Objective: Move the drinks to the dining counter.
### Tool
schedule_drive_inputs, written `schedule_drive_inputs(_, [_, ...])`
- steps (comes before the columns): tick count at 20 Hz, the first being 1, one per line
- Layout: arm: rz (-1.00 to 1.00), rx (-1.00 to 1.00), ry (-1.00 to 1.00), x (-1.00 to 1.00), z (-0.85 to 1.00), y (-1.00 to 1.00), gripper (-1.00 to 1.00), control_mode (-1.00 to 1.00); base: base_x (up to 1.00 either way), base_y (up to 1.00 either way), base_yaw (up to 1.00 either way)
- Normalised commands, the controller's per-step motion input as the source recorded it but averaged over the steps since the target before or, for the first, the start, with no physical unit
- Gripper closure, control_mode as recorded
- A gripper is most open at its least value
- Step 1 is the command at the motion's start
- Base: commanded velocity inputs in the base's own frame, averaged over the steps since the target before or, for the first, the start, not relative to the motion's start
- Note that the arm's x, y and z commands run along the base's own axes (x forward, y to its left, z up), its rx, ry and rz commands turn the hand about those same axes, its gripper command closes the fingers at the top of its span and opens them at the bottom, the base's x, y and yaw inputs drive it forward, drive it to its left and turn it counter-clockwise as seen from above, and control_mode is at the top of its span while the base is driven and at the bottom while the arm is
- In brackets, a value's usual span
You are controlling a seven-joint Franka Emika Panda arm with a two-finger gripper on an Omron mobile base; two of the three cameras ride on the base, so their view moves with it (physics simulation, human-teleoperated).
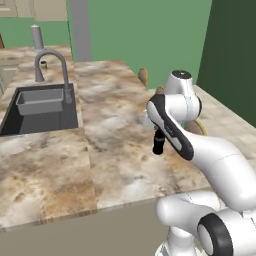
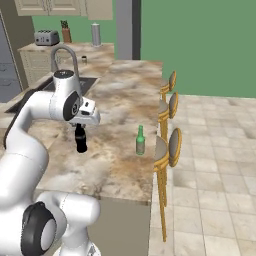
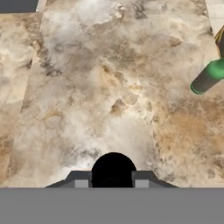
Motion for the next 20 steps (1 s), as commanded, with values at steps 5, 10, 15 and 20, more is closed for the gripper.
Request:
schedule_drive_inputs(5, [0.0, 0.0, 0.0, 0.72, -0.13, 0.0, 1.0, -1.0, 0.0, 0.0, 0.0])
schedule_drive_inputs(10, [0.0, 0.0, 0.0, 0.59, -0.23, 0.0, 1.0, -1.0, 0.0, 0.0, 0.0])
schedule_drive_inputs(15, [0.0, 0.0, 0.0, 0.43, -0.23, 0.02, 1.0, -1.0, 0.0, 0.0, 0.0])
schedule_drive_inputs(20, [0.0, 0.0, 0.0, 0.28, -0.27, 0.04, 1.0, -1.0, 0.0, 0.0, 0.0])
